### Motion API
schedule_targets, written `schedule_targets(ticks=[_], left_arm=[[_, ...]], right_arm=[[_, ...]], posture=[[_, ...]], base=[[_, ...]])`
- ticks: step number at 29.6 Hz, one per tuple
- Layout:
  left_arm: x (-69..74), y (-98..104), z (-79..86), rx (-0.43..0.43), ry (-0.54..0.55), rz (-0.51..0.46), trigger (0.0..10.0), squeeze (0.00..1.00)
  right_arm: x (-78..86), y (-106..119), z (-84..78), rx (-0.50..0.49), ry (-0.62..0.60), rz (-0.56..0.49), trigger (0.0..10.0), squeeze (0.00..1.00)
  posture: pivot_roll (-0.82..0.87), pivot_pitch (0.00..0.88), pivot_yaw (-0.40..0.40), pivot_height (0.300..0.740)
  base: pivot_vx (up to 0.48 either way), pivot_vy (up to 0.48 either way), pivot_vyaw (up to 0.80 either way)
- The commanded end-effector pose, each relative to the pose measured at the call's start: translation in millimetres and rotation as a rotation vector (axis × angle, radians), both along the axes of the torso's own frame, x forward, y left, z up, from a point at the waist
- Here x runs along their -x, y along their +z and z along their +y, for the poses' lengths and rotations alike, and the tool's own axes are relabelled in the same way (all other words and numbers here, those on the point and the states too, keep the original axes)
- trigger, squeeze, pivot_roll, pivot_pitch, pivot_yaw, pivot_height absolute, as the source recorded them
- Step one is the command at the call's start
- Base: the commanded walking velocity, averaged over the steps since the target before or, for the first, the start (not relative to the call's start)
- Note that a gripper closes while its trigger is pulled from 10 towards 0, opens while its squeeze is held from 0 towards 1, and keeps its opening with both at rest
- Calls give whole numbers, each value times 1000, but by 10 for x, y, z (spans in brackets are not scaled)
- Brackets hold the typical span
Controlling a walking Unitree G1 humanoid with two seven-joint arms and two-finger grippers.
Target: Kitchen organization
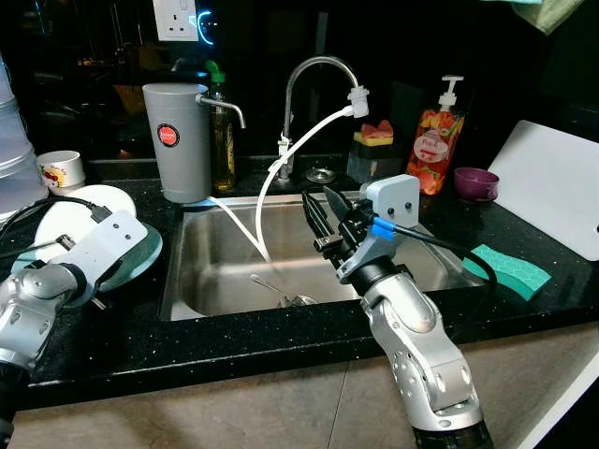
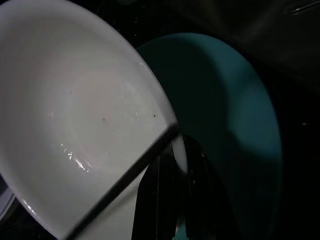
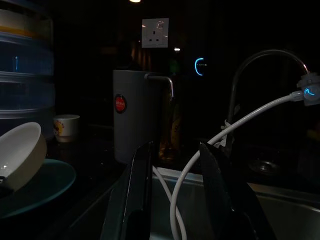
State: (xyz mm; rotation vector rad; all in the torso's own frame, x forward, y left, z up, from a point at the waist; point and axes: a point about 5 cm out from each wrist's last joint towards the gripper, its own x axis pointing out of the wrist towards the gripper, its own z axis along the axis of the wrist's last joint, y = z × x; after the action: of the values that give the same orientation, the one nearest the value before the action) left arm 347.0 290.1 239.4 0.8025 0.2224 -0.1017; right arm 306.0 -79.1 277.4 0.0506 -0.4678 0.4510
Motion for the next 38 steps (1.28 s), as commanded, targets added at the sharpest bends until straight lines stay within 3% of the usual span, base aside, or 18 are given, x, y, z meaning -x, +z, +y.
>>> schedule_targets(ticks=[1,9,12,13,14,15,16,17,21,23,29,31,32,34,35,36,37,38], left_arm=[[-13,27,10,-40,-4,-8,0,0],[-71,134,-43,-72,-27,-57,0,0],[-105,170,-63,-62,-28,-83,0,0],[-158,239,-112,-21,-36,-139,118,0],[-177,268,-135,7,-39,-159,1373,0],[-177,268,-135,7,-39,-159,1373,0],[-208,321,-176,58,-49,-199,3451,0],[-226,346,-189,86,-43,-219,4078,0],[-283,413,-241,188,-49,-287,3255,0],[-324,470,-300,288,-62,-340,2392,0],[-362,535,-412,390,-97,-380,1490,0],[-363,507,-604,390,-194,-353,2667,0],[-353,460,-715,381,-259,-318,4588,0],[-353,460,-715,381,-259,-318,4588,0],[-332,405,-821,354,-329,-279,8745,0],[-332,405,-821,354,-329,-279,8745,0],[-305,340,-915,336,-400,-228,10000,0],[-273,267,-998,314,-472,-175,10000,0]], right_arm=[[-8,-12,-9,-6,-1,4,10000,0],[-8,-9,-11,-8,-3,3,10000,0],[-11,-9,-8,-8,-4,3,10000,0],[-11,-8,-9,-9,-5,2,10000,0],[-11,-8,-9,-9,-6,2,10000,0],[-11,-8,-9,-9,-6,2,10000,0],[-11,-8,-12,-9,-7,2,10000,0],[-10,-8,-13,-10,-8,1,10000,0],[-7,-8,-16,-10,-11,1,10000,0],[-6,-7,-16,-9,-11,1,10000,0],[-3,-5,-20,-9,-14,0,10000,0],[-1,-4,-28,-9,-19,-1,10000,0],[-1,-5,-33,-8,-21,0,10000,0],[-1,-5,-33,-8,-21,0,10000,0],[-1,-4,-36,-7,-22,0,10000,0],[-1,-4,-36,-7,-22,0,10000,0],[-3,-3,-39,-6,-24,1,10000,0],[-7,-6,-45,0,-29,2,10000,0]], posture=[[46,41,-49,740],[45,39,-45,740],[44,39,-44,740],[44,39,-44,740],[40,37,-41,740],[40,37,-41,740],[40,37,-41,740],[37,37,-39,740],[34,37,-38,740],[34,37,-38,740],[22,37,-35,740],[20,39,-36,740],[19,40,-37,740],[19,40,-37,740],[19,40,-37,740],[19,40,-37,740],[17,41,-38,740],[17,41,-38,740]], base=[[0,0,0],[0,0,0],[0,0,0],[0,0,0],[0,0,0],[0,0,0],[0,0,0],[0,0,0],[0,0,0],[0,0,0],[0,0,0],[0,0,0],[0,0,0],[0,0,0],[0,0,0],[0,0,0],[0,0,0],[0,0,0]])
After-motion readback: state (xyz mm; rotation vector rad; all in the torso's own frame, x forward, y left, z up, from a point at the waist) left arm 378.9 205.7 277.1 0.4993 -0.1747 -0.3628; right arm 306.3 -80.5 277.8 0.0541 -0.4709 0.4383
